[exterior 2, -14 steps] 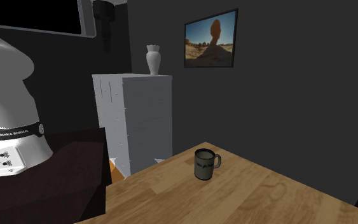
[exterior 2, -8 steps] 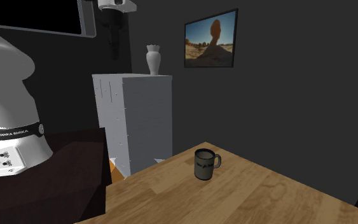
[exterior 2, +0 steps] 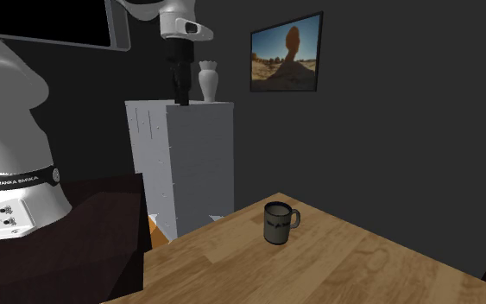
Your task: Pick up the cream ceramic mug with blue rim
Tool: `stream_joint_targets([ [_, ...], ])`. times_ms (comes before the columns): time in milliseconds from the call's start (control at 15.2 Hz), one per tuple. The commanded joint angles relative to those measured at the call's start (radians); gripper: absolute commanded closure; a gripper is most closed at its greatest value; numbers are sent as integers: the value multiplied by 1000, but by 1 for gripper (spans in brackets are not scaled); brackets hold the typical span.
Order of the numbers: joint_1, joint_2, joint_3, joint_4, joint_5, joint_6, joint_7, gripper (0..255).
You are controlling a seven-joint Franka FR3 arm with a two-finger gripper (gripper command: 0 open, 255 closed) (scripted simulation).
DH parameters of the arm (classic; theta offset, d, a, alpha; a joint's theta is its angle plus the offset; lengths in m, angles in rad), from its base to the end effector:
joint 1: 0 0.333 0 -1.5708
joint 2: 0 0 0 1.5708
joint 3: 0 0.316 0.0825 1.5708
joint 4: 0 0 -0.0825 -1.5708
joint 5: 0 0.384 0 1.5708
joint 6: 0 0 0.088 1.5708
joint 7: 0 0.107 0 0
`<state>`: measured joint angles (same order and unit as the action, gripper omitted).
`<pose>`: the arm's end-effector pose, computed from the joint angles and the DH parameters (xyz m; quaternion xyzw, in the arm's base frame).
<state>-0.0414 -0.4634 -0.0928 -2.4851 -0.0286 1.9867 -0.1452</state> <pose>0.3946 -0.0560 0.4486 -0.9997 -0.0168 0.0170 0.0101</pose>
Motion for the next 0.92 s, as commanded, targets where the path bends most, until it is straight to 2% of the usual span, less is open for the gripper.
stream_joint_targets([
  [0,-5,77,-24,9,-2,69,-35,0],
  [396,-19,302,-88,88,22,209,-152,0],
  [858,-47,581,-129,243,106,318,-305,0],
])
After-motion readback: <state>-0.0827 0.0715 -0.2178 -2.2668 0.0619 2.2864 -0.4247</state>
